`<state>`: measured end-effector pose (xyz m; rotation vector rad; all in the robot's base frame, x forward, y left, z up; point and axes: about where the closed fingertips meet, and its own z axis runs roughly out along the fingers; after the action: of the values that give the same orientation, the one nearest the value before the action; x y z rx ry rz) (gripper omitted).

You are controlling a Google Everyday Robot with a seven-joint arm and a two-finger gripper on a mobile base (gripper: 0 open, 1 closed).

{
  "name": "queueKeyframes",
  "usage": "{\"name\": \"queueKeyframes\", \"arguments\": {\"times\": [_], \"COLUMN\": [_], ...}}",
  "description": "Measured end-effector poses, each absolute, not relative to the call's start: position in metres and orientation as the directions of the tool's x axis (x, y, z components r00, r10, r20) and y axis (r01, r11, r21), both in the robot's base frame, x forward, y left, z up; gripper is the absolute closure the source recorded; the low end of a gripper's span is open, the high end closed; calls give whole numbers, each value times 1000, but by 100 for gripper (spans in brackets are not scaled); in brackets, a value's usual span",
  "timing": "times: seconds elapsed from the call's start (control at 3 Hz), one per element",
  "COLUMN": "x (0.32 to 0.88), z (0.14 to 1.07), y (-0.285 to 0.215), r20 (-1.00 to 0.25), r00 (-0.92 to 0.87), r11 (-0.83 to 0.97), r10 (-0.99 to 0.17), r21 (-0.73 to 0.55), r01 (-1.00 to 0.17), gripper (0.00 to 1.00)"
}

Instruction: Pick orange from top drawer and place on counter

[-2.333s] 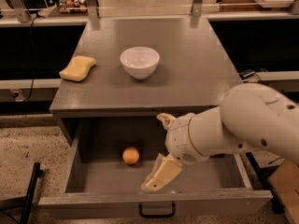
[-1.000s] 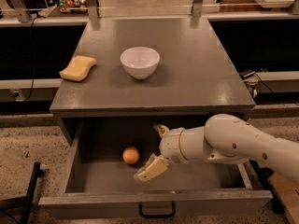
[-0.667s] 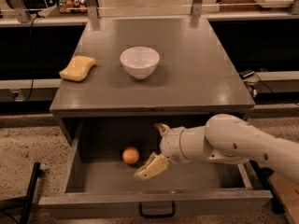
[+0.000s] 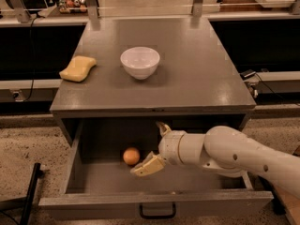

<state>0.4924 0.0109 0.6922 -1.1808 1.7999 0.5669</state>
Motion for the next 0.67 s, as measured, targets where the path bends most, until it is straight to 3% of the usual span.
{"name": "queueKeyframes", "arguments": {"times": [0.67], "x": [512], "z": [677], "y": [11], "r20": [-859], "r00": [-157], "r11": [487], "r10": [-487], "r21": [-118], "r01": [-865], "gripper": [0]}}
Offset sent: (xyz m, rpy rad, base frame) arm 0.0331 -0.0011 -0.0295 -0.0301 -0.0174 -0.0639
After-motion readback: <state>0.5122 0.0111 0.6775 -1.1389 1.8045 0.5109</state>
